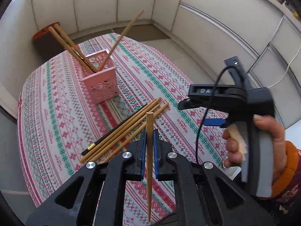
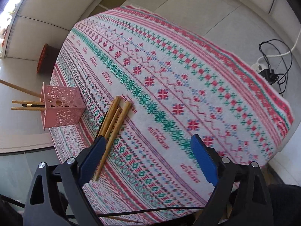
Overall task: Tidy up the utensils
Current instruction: 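Lift the wooden chopstick upright with the left gripper while the right gripper grasps another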
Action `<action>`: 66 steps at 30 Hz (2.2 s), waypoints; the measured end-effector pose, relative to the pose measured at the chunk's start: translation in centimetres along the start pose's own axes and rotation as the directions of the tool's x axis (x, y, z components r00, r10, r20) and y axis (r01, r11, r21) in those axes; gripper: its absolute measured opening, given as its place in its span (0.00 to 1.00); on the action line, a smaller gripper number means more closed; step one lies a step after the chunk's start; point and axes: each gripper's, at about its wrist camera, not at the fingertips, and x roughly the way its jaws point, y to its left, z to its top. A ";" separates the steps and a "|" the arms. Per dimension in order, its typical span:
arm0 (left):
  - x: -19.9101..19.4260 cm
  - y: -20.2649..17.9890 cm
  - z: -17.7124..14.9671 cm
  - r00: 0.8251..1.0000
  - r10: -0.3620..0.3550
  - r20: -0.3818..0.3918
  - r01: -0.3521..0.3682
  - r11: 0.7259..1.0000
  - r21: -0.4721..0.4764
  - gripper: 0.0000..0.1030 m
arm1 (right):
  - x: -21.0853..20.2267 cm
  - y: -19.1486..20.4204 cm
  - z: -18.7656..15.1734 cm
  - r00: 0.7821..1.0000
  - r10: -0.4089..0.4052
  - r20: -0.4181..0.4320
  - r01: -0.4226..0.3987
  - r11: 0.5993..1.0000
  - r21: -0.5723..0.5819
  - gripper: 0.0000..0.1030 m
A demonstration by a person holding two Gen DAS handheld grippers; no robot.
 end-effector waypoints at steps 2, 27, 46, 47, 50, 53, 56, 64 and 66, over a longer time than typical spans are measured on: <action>-1.5 0.9 -0.2 0.999 -0.001 0.040 0.002 1.000 -0.028 0.06 | 1.4 0.9 0.2 1.000 -0.003 -0.023 0.003 1.000 0.018 0.71; -8.1 6.6 -0.9 0.986 0.017 0.167 0.008 0.989 -0.146 0.06 | 5.6 7.0 1.2 0.954 -0.293 0.059 0.287 0.953 0.095 0.15; -13.1 4.6 3.3 0.930 0.079 0.359 -0.006 0.980 -0.200 0.06 | -13.6 6.3 -3.4 0.905 0.183 0.384 -0.053 0.945 -0.324 0.07; -13.4 4.5 3.9 0.925 0.087 0.369 -0.010 0.978 -0.207 0.06 | -15.0 7.0 -3.6 0.892 0.209 0.400 -0.061 0.934 -0.352 0.07; -13.9 4.2 6.1 0.908 0.111 0.405 -0.020 0.975 -0.222 0.06 | -19.2 8.6 -3.9 0.849 0.288 0.443 -0.088 0.904 -0.419 0.07; -14.7 4.3 8.5 0.883 0.151 0.445 -0.044 0.969 -0.242 0.06 | -22.9 9.7 -3.8 0.815 0.360 0.454 -0.126 0.875 -0.468 0.07; -15.6 4.7 10.7 0.851 0.194 0.487 -0.063 0.960 -0.272 0.06 | -25.9 10.3 -3.6 0.778 0.410 0.476 -0.147 0.855 -0.497 0.08; -14.0 6.7 13.4 0.810 0.306 0.499 -0.130 0.925 -0.356 0.07 | -27.9 12.2 -2.0 0.748 0.445 0.493 -0.173 0.848 -0.502 0.08; -12.6 7.1 13.7 0.807 0.332 0.489 -0.157 0.918 -0.365 0.07 | -27.3 12.7 -1.9 0.752 0.445 0.485 -0.175 0.846 -0.504 0.07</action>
